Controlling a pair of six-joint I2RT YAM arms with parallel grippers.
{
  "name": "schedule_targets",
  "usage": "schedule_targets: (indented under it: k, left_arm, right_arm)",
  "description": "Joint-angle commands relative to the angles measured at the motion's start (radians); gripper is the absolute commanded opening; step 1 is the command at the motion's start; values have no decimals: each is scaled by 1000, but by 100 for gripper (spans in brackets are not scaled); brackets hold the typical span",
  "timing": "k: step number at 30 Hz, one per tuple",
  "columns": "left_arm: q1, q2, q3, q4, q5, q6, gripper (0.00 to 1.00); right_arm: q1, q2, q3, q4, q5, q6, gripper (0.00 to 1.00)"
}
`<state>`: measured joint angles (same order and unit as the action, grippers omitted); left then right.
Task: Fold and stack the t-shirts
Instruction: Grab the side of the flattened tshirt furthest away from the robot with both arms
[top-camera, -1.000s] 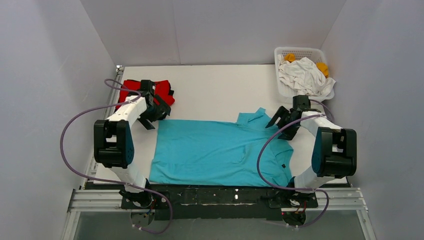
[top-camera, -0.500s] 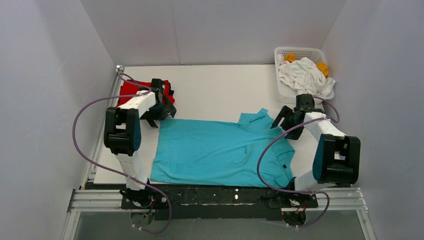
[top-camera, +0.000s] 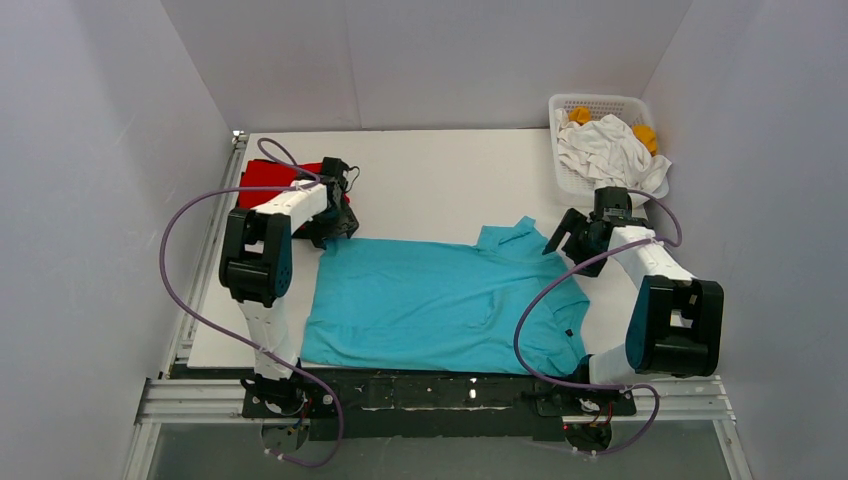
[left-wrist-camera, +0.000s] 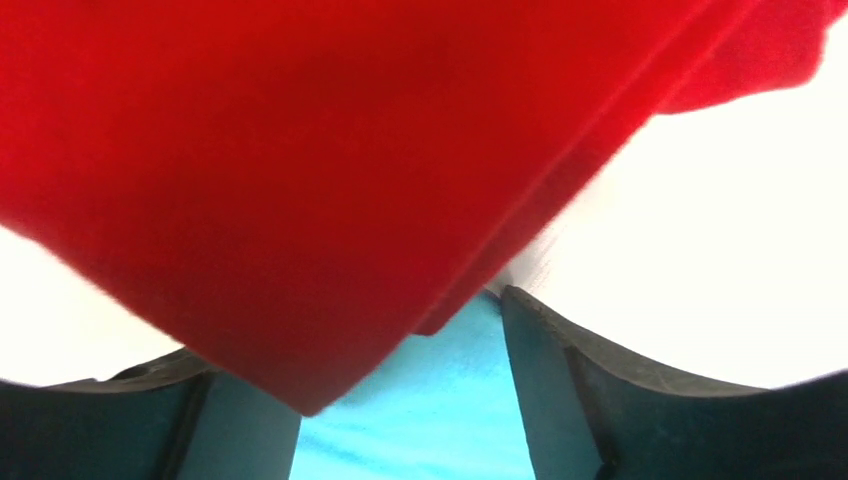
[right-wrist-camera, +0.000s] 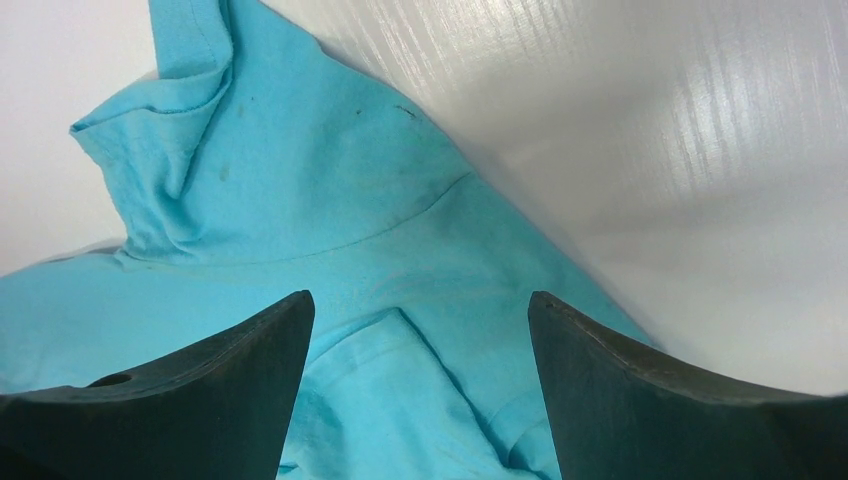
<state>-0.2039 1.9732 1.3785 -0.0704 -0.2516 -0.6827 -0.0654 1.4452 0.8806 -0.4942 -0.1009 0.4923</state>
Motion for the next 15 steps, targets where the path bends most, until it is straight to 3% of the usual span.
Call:
schedule_targets:
  k: [1,6,15]
  left_arm:
    - [-20,24,-42,-128,-63,1,60]
    - [-22,44,6,-196,-78,-12,40]
    - [-21,57,56,-296,-96,-21,16]
  right_arm:
    - [-4,-39,-5,37,-10,-15,86]
    - [-4,-57,-3,34,-4,-18,86]
    - [-2,-79,44,37,-9,-21,85]
